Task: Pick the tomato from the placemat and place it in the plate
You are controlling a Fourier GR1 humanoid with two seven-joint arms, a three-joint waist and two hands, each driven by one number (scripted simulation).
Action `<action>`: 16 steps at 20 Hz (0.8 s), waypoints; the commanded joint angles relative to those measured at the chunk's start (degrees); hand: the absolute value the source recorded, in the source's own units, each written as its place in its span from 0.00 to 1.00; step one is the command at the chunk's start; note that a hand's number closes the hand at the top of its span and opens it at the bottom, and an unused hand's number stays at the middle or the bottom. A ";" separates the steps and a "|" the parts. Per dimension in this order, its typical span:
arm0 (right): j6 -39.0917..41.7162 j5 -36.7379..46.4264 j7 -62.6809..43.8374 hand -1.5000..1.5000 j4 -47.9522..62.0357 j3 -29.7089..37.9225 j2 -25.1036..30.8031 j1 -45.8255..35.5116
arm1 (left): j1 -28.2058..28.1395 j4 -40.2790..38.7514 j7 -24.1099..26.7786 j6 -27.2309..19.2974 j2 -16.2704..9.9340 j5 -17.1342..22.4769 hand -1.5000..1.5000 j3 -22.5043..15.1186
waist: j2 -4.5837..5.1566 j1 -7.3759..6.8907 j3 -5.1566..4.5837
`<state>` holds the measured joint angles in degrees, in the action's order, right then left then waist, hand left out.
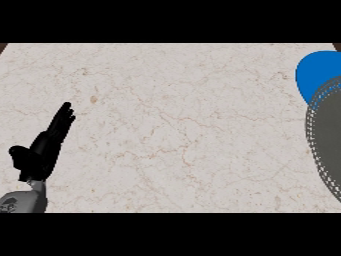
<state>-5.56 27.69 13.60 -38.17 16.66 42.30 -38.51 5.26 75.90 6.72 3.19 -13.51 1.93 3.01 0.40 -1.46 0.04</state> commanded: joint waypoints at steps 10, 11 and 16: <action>-7.23 -2.28 -2.18 0.00 18.82 5.69 -4.40 -10.62 | -4.02 1.80 2.58 0.03 2.45 -1.82 0.50 -1.71 | 0.23 -0.43 0.06; -6.04 -3.60 -1.11 0.00 19.09 6.78 -3.74 -10.07 | -1.85 1.68 0.82 0.72 -0.19 -0.18 0.50 1.41 | 0.15 -0.11 0.06; -7.35 -12.72 4.44 0.00 16.79 15.39 -4.43 -8.20 | -0.19 0.53 -0.09 -0.99 1.66 -1.42 0.50 0.21 | -0.11 1.02 0.06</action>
<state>-12.41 20.14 14.54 -21.01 27.29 38.79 -48.16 4.29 77.04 7.14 3.27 -12.46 1.10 3.15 0.55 -1.31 0.12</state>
